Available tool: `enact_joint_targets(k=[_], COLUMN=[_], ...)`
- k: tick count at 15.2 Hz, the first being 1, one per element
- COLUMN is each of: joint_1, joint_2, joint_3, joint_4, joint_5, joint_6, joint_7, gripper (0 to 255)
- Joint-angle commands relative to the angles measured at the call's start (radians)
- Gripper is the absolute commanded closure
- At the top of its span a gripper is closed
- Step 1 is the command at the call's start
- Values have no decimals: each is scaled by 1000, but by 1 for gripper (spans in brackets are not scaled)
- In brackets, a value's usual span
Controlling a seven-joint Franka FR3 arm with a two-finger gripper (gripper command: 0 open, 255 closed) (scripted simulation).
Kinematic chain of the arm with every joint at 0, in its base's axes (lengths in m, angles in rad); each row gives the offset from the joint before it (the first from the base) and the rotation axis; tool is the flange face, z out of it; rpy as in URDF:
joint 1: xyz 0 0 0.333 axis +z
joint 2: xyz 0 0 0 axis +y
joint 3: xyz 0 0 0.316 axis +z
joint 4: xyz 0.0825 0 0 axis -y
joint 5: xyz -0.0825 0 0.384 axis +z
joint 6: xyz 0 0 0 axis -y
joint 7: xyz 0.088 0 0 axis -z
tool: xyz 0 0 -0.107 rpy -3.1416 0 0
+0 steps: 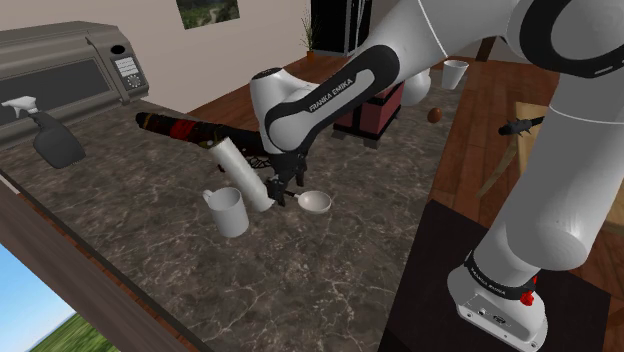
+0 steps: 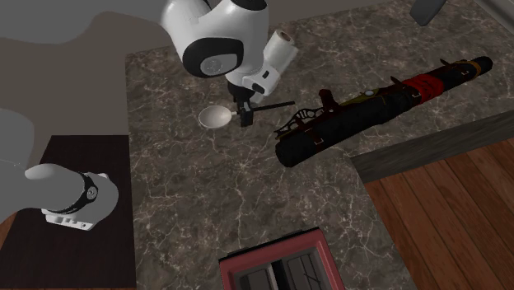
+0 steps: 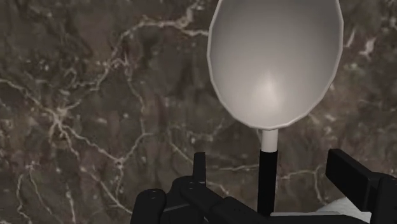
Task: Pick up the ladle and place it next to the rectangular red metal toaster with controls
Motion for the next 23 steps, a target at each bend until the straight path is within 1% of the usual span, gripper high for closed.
enact_joint_targets(k=[1, 6, 7, 16, 23], joint_1=[1, 1, 1, 1, -3], joint_2=[3, 3, 3, 3, -46], joint_3=[0, 0, 0, 0, 3], joint_4=[-1, -1, -1, -1, 38], joint_5=[-1, -1, -1, -1, 16], joint_6=[5, 5, 5, 5, -82], joint_7=[2, 2, 2, 2, -9], gripper=[0, 0, 255, 255, 255])
